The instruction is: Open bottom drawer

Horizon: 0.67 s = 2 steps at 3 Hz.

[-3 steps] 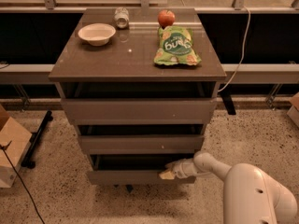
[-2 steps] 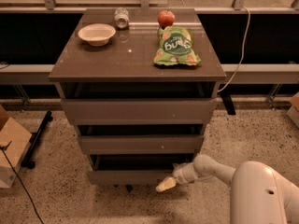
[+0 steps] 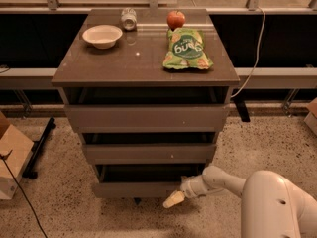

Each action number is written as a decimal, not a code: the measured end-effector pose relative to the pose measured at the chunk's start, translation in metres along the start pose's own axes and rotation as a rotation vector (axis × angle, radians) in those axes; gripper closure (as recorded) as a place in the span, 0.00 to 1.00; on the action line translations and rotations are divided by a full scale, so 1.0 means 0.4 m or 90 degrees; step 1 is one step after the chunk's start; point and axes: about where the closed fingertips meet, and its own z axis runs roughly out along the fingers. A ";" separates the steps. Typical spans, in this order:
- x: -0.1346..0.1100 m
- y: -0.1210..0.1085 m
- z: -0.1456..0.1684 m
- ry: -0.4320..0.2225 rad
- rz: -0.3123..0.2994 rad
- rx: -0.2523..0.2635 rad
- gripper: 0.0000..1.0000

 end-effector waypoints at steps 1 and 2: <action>0.008 0.014 0.018 0.049 -0.020 -0.002 0.00; 0.065 0.045 -0.001 0.088 -0.001 -0.010 0.27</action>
Offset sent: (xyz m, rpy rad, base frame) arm -0.0763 -0.0245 -0.0166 -0.1590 0.1847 0.0632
